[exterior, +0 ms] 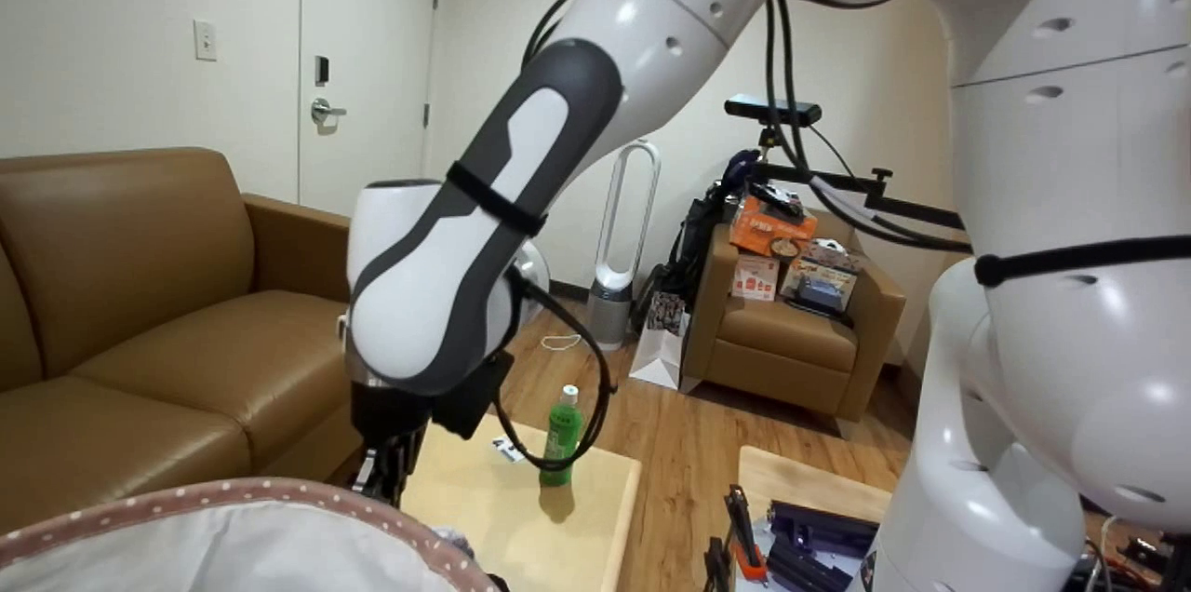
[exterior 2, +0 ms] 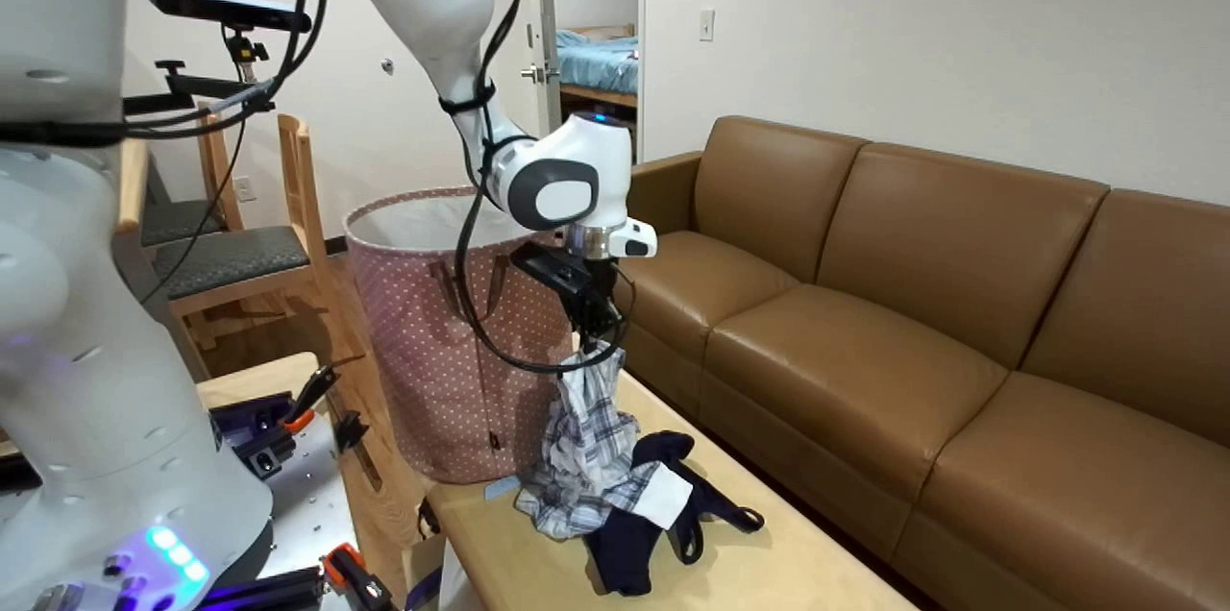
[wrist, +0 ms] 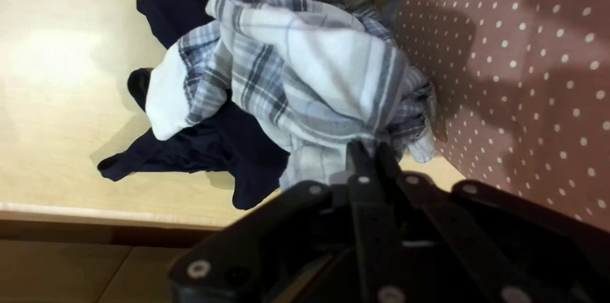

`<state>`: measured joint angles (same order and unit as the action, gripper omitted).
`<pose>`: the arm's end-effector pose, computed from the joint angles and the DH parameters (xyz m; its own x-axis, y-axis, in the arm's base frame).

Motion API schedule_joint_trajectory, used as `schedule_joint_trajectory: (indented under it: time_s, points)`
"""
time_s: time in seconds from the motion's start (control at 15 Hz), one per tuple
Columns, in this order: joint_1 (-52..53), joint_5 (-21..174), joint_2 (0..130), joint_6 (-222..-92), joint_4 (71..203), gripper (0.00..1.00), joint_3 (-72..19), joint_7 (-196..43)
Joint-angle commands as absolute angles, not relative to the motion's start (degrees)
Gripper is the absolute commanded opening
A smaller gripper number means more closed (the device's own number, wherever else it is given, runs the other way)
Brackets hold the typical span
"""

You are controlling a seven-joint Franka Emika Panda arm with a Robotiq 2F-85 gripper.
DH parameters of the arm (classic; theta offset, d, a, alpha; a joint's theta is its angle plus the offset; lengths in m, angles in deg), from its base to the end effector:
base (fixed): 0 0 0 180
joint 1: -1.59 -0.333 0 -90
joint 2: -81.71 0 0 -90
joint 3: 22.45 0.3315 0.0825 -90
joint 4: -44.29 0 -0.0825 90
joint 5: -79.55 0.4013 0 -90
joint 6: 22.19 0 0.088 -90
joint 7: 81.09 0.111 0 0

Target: Remove the checkered shirt from the pink laundry bag

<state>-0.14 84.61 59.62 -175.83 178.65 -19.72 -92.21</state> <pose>0.5180 0.0391 0.1592 0.9812 0.1887 -0.0402 0.1860 -0.9806 -0.0620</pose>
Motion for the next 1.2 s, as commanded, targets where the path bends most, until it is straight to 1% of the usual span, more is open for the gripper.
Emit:
schedule_joint_trajectory:
  time_s: [0.0, 0.27, 0.6, 0.67, 0.73, 0.93, 1.13]
  points:
    - [2.29, 85.47, 51.69, -175.91, 173.85, 0.06, -16.63, -93.74]
    - [2.77, 84.10, 47.04, -176.29, 174.42, 0.06, -16.72, -93.07]
    - [6.76, 84.88, 43.76, -181.52, 175.82, 0.07, -14.36, -95.79]
    - [8.05, 84.74, 43.60, -182.59, 176.07, 0.32, -13.53, -96.96]
    - [8.89, 84.30, 43.71, -183.71, 176.37, 0.32, -13.13, -97.78]
    - [11.65, 83.28, 46.90, -182.27, 177.71, 0.49, -12.03, -100.67]
    - [11.55, 81.26, 51.95, -179.04, 178.74, 0.69, -13.37, -101.22]
